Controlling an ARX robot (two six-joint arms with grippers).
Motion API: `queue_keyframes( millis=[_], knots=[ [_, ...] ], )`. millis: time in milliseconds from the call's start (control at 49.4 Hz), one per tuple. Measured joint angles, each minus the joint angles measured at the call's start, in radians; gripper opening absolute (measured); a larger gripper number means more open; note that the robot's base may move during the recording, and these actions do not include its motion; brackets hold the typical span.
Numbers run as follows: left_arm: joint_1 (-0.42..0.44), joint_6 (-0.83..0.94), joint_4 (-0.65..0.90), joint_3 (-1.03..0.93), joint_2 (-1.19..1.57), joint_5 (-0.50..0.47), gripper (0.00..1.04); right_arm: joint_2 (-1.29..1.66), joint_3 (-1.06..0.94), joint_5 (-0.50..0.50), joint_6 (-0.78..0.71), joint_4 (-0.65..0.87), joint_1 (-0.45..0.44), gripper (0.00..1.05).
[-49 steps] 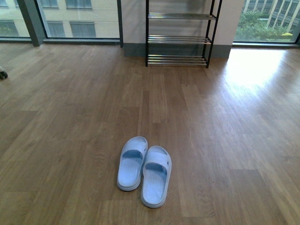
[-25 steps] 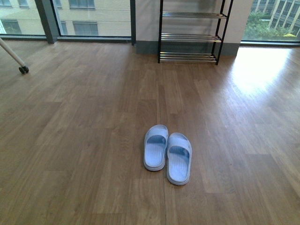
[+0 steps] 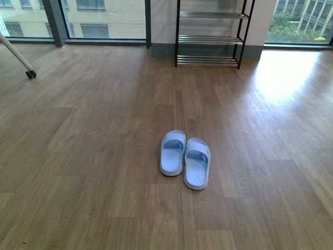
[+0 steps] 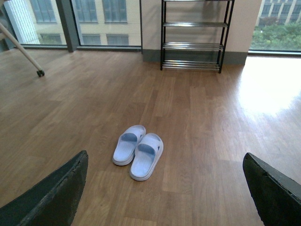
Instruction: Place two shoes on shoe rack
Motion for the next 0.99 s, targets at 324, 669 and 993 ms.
queue_keyframes(
  millis=[324,669,993],
  knots=[
    [0.000,0.000,0.000,0.000,0.000,0.001,0.95,0.000,0.000,0.003,0.000,0.000,0.000,0.95],
    [0.000,0.000,0.000,0.000,0.000,0.000,0.95,0.000,0.000,0.002,0.000,0.000,0.000,0.95],
    [0.001,0.000,0.000,0.000,0.000,0.001,0.95,0.000,0.000,0.003,0.000,0.000,0.001,0.95]
  ],
)
